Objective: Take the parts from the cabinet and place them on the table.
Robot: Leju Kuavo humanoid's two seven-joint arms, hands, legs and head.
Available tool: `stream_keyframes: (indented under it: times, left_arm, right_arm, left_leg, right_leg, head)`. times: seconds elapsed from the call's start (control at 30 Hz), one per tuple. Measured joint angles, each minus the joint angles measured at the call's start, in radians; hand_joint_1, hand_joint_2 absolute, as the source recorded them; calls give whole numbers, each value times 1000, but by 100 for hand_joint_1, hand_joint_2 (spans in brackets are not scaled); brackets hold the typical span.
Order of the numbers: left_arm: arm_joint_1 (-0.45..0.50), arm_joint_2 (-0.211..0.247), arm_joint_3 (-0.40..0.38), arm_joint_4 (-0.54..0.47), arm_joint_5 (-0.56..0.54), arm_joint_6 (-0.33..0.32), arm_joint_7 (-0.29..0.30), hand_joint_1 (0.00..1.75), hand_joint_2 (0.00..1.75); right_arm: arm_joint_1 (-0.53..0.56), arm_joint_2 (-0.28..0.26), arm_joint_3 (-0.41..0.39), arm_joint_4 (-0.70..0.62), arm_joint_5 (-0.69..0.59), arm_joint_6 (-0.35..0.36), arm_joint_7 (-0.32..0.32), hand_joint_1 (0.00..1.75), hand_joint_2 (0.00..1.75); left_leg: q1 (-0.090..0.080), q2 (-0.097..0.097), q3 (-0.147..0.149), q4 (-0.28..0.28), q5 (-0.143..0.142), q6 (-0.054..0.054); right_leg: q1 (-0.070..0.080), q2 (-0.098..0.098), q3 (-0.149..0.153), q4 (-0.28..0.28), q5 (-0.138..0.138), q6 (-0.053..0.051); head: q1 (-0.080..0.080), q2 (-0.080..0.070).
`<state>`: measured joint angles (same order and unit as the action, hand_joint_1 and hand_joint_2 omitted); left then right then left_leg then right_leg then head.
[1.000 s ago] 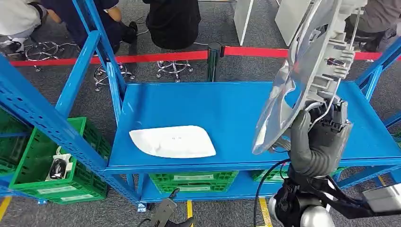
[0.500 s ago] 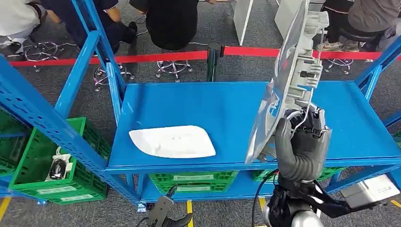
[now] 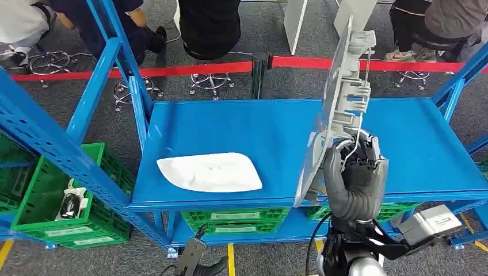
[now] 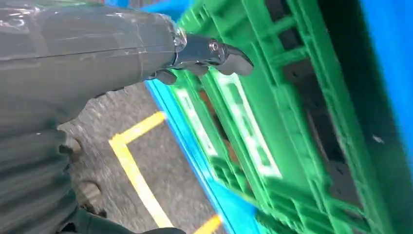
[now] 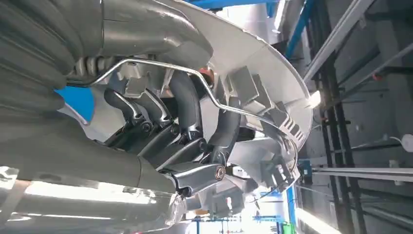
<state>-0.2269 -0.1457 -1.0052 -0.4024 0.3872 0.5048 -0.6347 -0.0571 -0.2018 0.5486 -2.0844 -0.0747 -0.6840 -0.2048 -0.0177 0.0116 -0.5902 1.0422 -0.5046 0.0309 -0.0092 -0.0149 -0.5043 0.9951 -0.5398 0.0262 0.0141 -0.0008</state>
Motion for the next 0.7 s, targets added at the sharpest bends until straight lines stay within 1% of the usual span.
stream_keyframes:
  times: [0.07, 0.13, 0.2, 0.23, 0.27, 0.3, 0.33, 0.37, 0.4, 0.43, 0.47, 0.5, 0.53, 0.57, 0.6, 0.63, 0.67, 0.7]
  left_arm:
    - [2, 7, 0, 3, -21, 41, 29, 0, 175]
    - [3, 15, 0, 10, -39, 54, 46, 0, 175]
    - [3, 20, 0, 15, -43, 61, 58, 0, 175]
    - [3, 22, 0, 17, -43, 64, 61, 0, 175]
    - [3, 23, 0, 19, -38, 72, 62, 0, 175]
    - [3, 25, 1, 22, -31, 82, 61, 0, 175]
    - [3, 25, 2, 24, -27, 85, 58, 0, 175]
    - [4, 27, 2, 26, -22, 91, 53, 0, 175]
    - [6, 31, 4, 29, -15, 98, 47, 0, 175]
    - [8, 35, 9, 33, -6, 103, 42, 0, 175]
    - [13, 39, 13, 37, 8, 113, 35, 0, 175]
    - [15, 42, 18, 41, 20, 121, 27, 0, 175]
    - [18, 45, 22, 44, 29, 127, 18, 0, 175]
    - [20, 47, 27, 47, 34, 133, 13, 0, 175]
    - [21, 49, 33, 49, 40, 138, 8, 0, 175]
    - [23, 51, 37, 50, 51, 147, 4, 0, 175]
    - [28, 53, 43, 51, 64, 154, -1, 0, 175]
    - [34, 56, 50, 53, 74, 155, -4, 0, 175]
  right_arm:
    - [-6, 3, -13, 10, 16, 0, 4, 164, 175]
    - [-25, 6, -40, 18, 17, 0, 12, 164, 175]
    - [-41, 8, -64, 23, 17, 0, 19, 164, 175]
    - [-49, 8, -77, 22, 15, 0, 19, 164, 175]
    - [-53, 8, -93, 22, 12, 0, 19, 164, 175]
    - [-58, 8, -104, 22, 12, -1, 19, 164, 175]
    - [-64, 8, -116, 22, 12, -1, 19, 164, 175]
    - [-64, 9, -127, 22, 15, -1, 19, 164, 175]
    - [-63, 9, -132, 22, 22, -1, 19, 164, 175]
    - [-62, 9, -138, 22, 29, -1, 19, 164, 175]
    - [-62, 10, -144, 22, 33, -1, 19, 164, 175]
    - [-62, 11, -151, 22, 31, -1, 19, 164, 175]
    - [-62, 13, -156, 22, 23, -1, 13, 164, 175]
    - [-61, 13, -161, 21, 15, -1, 5, 164, 175]
    - [-60, 14, -167, 22, 6, -1, -4, 164, 175]
    - [-58, 16, -174, 21, -4, -1, -10, 164, 175]
    - [-55, 17, -181, 22, -11, -1, -17, 164, 175]
    - [-54, 17, -185, 22, -11, -1, -23, 164, 175]
  left_leg:
    - [-1, 1, 0, 0, -1, 2]
    - [-4, 2, 0, 1, -2, 4]
    - [-7, 1, 0, 1, 2, 10]
    - [-4, 1, 0, -4, 6, 14]
    - [4, 2, 3, -11, 12, 17]
    - [4, 1, 1, -11, 13, 19]
    - [4, 1, -1, -11, 15, 21]
    - [4, 2, -3, -11, 15, 21]
    - [4, 2, -5, -11, 16, 21]
    - [4, 2, -5, -11, 17, 20]
    - [4, 2, -5, -10, 17, 19]
    - [4, 1, -4, -10, 19, 17]
    - [4, -2, -4, -10, 20, 14]
    - [4, -4, -3, -10, 21, 11]
    - [2, -6, -7, -10, 24, 6]
    - [2, -9, -14, -10, 30, -3]
    - [4, -10, -18, -10, 37, -13]
    - [6, -10, -21, -11, 41, -19]
  right_leg:
    - [-1, 0, 0, 0, 0, 1]
    - [-4, 1, 0, -1, 1, 2]
    - [-6, 1, 0, -2, 6, 9]
    - [-6, 1, 0, -1, 6, 11]
    - [-7, 4, -3, 10, -13, 14]
    - [-7, 6, -18, 44, -43, 16]
    - [-9, 7, -47, 115, -87, 18]
    - [-9, 7, -80, 195, -127, 19]
    - [-9, 8, -111, 267, -155, 21]
    - [-9, 8, -129, 310, -159, 21]
    - [-10, 8, -123, 301, -132, 19]
    - [-10, 8, -103, 253, -90, 16]
    - [-9, 8, -67, 169, -36, 11]
    - [-9, 11, -29, 82, 8, 5]
    - [-7, 21, -5, 33, 2, -2]
    - [-3, 22, -3, 17, 11, -5]
    - [0, 21, -7, 16, 11, -7]
    - [2, 20, -9, 15, 11, -9]
  head:
    - [-1, 0]
    - [-1, 0]
    - [-2, 0]
    - [-2, 0]
    - [-2, 0]
    - [4, 0]
    - [12, 0]
    - [14, 0]
    - [14, 0]
    - [17, 0]
    - [18, 0]
    - [19, 0]
    - [20, 0]
    - [21, 0]
    - [20, 0]
    - [16, 0]
    - [18, 0]
    - [20, 0]
